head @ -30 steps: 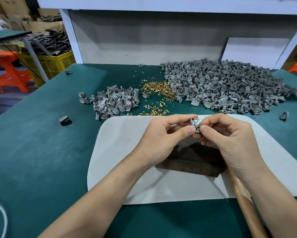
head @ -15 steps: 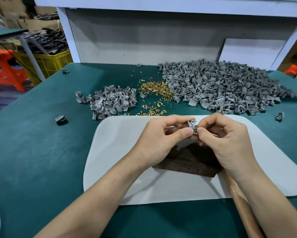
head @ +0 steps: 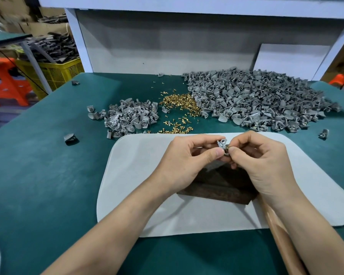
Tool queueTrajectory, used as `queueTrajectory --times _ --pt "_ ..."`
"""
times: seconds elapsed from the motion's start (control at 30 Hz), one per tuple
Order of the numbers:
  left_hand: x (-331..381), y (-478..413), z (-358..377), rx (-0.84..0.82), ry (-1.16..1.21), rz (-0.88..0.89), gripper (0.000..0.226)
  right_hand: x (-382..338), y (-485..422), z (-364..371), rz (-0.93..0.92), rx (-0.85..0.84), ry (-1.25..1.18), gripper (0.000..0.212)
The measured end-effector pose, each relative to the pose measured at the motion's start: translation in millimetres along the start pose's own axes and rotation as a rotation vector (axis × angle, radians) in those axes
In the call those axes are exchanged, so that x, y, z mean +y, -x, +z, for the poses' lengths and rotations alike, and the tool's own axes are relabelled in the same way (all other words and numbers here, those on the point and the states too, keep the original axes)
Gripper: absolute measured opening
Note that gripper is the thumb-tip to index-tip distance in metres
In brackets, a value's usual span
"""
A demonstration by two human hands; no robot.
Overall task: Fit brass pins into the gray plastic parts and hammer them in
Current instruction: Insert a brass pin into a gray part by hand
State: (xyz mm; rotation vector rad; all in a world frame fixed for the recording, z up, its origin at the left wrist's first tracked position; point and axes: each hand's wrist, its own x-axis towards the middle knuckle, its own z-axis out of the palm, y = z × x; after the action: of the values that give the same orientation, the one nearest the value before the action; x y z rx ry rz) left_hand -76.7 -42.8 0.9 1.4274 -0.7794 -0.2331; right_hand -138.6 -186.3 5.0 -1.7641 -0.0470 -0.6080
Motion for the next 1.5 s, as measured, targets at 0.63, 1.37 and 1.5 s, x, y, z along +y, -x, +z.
queueTrajectory --times 0.63,1.37,1.5 --pt "-3.9 0.3 -1.0 0.018 -0.063 -0.030 0.024 6.2 -1.1 -4.1 0.042 -0.054 0.009 0.026" --pt "-4.5 1.2 -0.3 -0.005 -0.069 -0.059 0.026 2.6 -3.2 -3.9 0.101 -0.061 -0.017 0.036" --pt "-5.3 1.2 -0.8 -0.009 -0.088 -0.058 0.027 2.4 -2.0 -4.4 0.083 -0.065 0.021 0.035"
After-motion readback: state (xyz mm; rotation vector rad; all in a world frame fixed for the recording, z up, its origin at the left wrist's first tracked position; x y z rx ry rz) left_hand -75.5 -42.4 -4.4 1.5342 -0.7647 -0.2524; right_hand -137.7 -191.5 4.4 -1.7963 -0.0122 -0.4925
